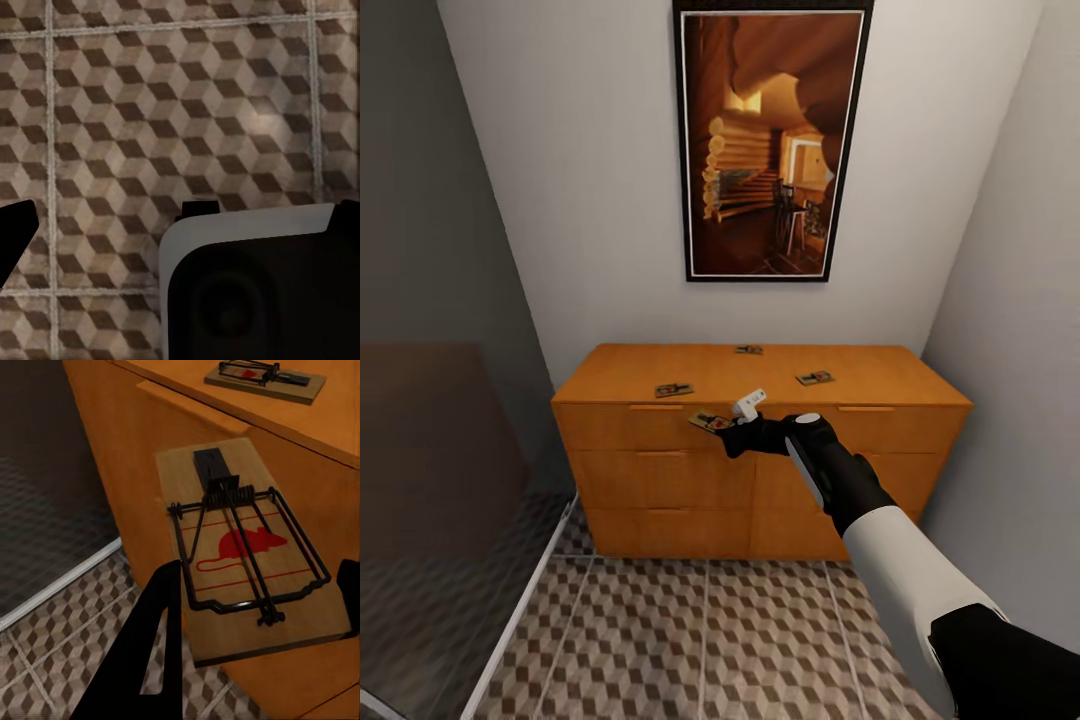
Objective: Take the four mousetraps from the cabinet in the bathroom and place them on the bathroom floor. Make sure all four end up on the same floor surface, and ensure that at least two of them are either under or directly next to the same bathroom sink.
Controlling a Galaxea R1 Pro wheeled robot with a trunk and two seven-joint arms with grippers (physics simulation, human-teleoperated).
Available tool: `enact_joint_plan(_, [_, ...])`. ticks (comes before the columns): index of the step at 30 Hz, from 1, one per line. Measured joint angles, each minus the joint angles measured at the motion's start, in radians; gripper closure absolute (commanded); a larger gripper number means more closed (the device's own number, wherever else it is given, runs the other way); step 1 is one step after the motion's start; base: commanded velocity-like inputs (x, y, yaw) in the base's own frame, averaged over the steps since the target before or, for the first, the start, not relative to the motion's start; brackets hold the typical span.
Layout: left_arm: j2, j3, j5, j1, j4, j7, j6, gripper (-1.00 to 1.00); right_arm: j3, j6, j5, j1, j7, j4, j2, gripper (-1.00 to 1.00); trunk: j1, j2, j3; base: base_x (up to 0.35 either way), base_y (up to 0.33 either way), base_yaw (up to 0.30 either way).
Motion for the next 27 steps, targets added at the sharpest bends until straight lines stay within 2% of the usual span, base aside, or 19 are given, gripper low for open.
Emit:
enact_joint_plan(12, [0.0, 0.0, 0.0, 0.0, 0.0, 0.0, 0.0, -1.0, 0.0, 0.0, 0.0, 0.0, -0.004, 0.006, 0.0, 1.0, 0.0, 0.0, 0.0, -0.153, 0.101, 0.0])
enact_joint_plan(16, [0.0, 0.0, 0.0, 0.0, 0.0, 0.0, 0.0, -1.0, 0.001, -0.001, 0.0, 0.0, -0.04, 0.021, 0.001, 1.0, 0.0, 0.0, 0.0, -0.033, 0.032, 0.0])
enact_joint_plan(20, [0.0, 0.0, 0.0, 0.0, 0.0, 0.0, 0.0, -1.0, 0.001, -0.016, 0.0, 0.001, -0.077, 0.09, 0.001, 1.0, 0.0, 0.0, 0.0, -0.007, 0.007, 0.0])
enact_joint_plan(22, [0.0, 0.0, 0.0, 0.0, 0.0, 0.0, 0.0, -1.0, 0.001, -0.037, 0.0, 0.0, -0.083, 0.127, 0.002, 1.0, 0.0, 0.0, 0.0, -0.002, 0.002, 0.0])
enact_joint_plan(27, [0.0, 0.0, 0.0, 0.0, 0.0, 0.001, 0.0, -1.0, 0.0, -0.145, 0.001, 0.001, -0.087, 0.229, -0.001, 1.0, 0.0, 0.0, 0.0, 0.0, 0.0, 0.0])
